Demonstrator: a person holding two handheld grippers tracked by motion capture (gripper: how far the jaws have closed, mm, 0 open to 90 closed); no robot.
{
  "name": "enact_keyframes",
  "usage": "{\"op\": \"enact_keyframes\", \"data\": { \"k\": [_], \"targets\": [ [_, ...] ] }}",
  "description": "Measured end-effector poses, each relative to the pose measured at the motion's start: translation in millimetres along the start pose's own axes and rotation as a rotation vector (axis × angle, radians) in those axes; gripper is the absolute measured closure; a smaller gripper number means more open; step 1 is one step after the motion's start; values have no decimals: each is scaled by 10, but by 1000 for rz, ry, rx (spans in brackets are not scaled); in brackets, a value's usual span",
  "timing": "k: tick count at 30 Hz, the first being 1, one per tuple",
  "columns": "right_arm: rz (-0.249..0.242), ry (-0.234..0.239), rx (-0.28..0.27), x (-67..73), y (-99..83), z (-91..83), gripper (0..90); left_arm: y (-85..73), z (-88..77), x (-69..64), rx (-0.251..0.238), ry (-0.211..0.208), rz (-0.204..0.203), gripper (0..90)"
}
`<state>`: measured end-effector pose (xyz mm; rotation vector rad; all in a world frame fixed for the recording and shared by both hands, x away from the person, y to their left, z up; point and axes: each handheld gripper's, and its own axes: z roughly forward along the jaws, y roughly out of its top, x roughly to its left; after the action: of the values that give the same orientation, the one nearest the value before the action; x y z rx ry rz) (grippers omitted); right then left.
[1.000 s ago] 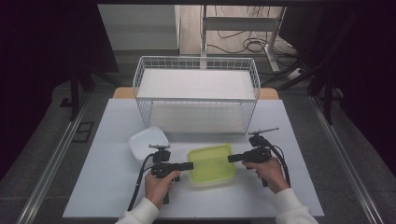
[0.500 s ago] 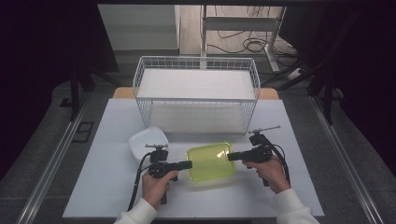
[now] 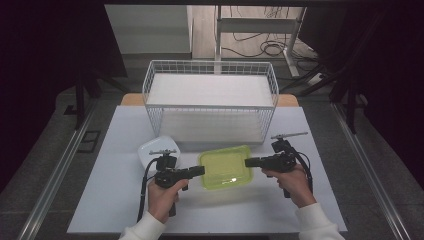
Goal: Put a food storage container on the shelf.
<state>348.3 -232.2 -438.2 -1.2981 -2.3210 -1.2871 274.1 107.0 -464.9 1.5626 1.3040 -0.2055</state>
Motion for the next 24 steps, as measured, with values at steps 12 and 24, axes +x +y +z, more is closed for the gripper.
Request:
{"op": "enact_keyframes", "data": {
  "k": [12,24],
  "targets": [
    [-64,0,-54,217,66,-164,786,80,-179,-165,-30,-6,66,791],
    [-95,19,-118,386,253,-221,786,390,-430,-368,-42,40,153,791]
  ]
}}
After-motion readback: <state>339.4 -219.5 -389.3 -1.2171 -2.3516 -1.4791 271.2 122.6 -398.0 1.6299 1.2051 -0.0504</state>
